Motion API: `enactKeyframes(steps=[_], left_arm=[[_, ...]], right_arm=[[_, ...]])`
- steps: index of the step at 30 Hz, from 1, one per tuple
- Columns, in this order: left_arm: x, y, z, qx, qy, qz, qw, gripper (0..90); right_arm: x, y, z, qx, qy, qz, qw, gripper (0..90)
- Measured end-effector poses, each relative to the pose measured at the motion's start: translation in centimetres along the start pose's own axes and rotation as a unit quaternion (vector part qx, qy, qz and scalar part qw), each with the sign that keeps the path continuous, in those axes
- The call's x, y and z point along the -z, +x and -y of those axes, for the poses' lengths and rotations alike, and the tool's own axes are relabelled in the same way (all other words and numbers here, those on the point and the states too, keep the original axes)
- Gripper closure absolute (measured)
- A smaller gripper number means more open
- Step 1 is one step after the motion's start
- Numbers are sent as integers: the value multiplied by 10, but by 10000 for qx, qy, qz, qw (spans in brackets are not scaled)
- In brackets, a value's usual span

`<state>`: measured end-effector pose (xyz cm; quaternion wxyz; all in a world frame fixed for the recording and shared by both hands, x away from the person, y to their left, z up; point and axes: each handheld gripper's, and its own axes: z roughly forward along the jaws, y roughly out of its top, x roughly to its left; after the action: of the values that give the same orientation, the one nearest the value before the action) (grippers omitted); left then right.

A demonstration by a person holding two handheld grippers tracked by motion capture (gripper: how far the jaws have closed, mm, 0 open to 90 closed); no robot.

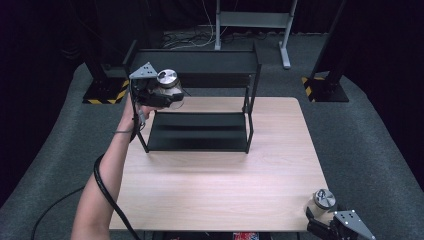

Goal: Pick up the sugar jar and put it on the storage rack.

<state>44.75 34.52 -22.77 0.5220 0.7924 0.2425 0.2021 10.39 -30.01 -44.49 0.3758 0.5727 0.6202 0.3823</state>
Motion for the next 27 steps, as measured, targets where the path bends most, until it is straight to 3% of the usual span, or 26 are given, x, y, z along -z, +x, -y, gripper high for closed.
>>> enactKeyframes(steps=[27], left_arm=[[13,0,-24,-137,-75,21,9999,304]], right_arm=[[0,-1,0,-35,-10,-15,10000,0]])
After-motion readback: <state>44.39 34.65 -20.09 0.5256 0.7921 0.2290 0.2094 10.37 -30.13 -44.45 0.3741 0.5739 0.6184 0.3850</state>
